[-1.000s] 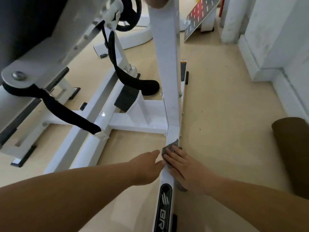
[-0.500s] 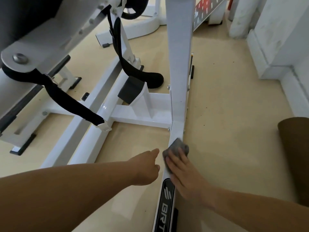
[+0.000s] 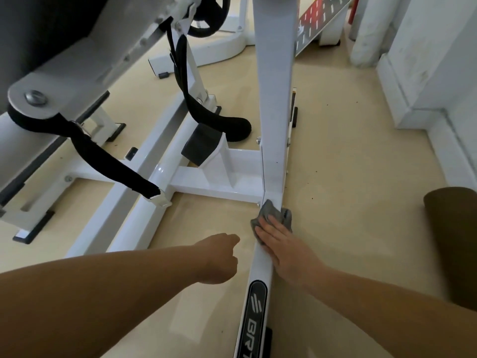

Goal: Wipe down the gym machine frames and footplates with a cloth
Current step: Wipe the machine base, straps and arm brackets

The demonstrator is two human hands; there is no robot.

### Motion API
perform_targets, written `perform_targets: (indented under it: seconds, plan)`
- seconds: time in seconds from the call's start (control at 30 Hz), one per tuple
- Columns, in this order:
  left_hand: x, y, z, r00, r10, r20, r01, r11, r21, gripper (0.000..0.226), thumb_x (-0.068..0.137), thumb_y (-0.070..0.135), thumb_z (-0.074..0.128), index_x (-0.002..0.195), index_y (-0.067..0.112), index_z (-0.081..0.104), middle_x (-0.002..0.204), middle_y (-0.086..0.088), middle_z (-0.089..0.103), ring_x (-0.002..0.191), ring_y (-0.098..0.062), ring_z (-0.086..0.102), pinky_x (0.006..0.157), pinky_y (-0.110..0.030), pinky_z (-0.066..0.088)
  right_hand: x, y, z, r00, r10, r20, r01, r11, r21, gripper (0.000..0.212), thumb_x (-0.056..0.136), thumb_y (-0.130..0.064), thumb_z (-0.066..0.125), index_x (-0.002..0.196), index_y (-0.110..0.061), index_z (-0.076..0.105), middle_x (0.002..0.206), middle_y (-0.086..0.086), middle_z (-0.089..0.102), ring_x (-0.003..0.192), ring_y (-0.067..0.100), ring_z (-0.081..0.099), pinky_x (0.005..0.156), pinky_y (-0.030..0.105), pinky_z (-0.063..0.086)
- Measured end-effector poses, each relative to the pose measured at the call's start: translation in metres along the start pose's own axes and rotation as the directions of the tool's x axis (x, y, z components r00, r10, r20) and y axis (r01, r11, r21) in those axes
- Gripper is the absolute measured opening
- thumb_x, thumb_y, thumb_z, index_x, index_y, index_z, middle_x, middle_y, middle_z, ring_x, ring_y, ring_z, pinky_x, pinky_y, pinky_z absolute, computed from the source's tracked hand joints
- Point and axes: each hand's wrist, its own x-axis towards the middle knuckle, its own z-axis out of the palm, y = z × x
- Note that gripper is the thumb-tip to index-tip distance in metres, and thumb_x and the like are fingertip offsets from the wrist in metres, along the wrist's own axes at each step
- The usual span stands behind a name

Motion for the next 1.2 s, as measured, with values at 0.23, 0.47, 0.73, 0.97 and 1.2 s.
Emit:
perform_targets:
  seconds: [0.23,0.47,0.73,0.97,1.2]
  plan:
    - [0.003,0.023,-0.019,0.999,-0.007,-0.051,0.002,0.994,-0.111,0.058,0.107,0.028,0.046,0.161,0.022,0.027,0.167,0.0,0.027,0.151,-0.021,0.031,0.12,-0.03,0.029,-0.064,-0.036,-0.026,0.996,-0.073,0.052,0.052,0.947,0.318,0.03,0.108,-0.028,0.042,0.131,-0.027,0.061,0.134,-0.004,0.067,0.115,0.019,0.065,0.095,0.03,0.052]
    - [0.007,0.076,-0.055,0.972,0.027,-0.232,-0.078,0.974,-0.215,0.047,0.106,0.024,0.047,0.152,0.02,0.044,0.151,0.0,0.048,0.128,-0.018,0.05,0.096,-0.026,0.039,-0.022,0.019,-0.1,0.676,0.737,0.03,-0.472,0.401,0.785,0.03,0.11,-0.029,0.038,0.116,-0.025,0.067,0.114,0.0,0.069,0.102,0.016,0.065,0.091,0.031,0.051]
    - [0.024,0.095,-0.081,0.934,0.066,-0.352,-0.141,0.971,-0.194,0.033,0.107,0.032,0.048,0.134,0.02,0.062,0.139,-0.003,0.061,0.123,-0.018,0.057,0.097,-0.025,0.039,-0.004,0.011,-0.15,0.622,0.779,0.081,-0.419,0.244,0.875,0.033,0.11,-0.031,0.035,0.121,-0.022,0.066,0.112,0.0,0.065,0.105,0.019,0.06,0.092,0.035,0.048]
    - [0.065,0.095,-0.074,0.963,0.138,-0.232,-0.184,0.964,-0.191,0.032,0.106,0.036,0.049,0.113,0.014,0.07,0.111,-0.002,0.07,0.103,-0.018,0.065,0.089,-0.029,0.05,0.006,0.028,-0.173,0.529,0.848,-0.032,-0.455,0.315,0.833,0.033,0.111,-0.03,0.035,0.121,-0.02,0.065,0.117,0.002,0.064,0.104,0.019,0.059,0.088,0.033,0.044]
    - [0.071,0.065,-0.098,0.935,-0.103,-0.34,-0.076,0.878,-0.473,0.03,0.098,0.014,0.051,0.07,0.013,0.061,0.073,-0.006,0.061,0.069,-0.019,0.058,0.065,-0.034,0.054,0.089,-0.006,-0.201,0.531,0.847,0.014,-0.297,0.171,0.939,0.032,0.11,-0.035,0.032,0.123,-0.026,0.06,0.12,-0.001,0.06,0.108,0.02,0.054,0.095,0.036,0.043]
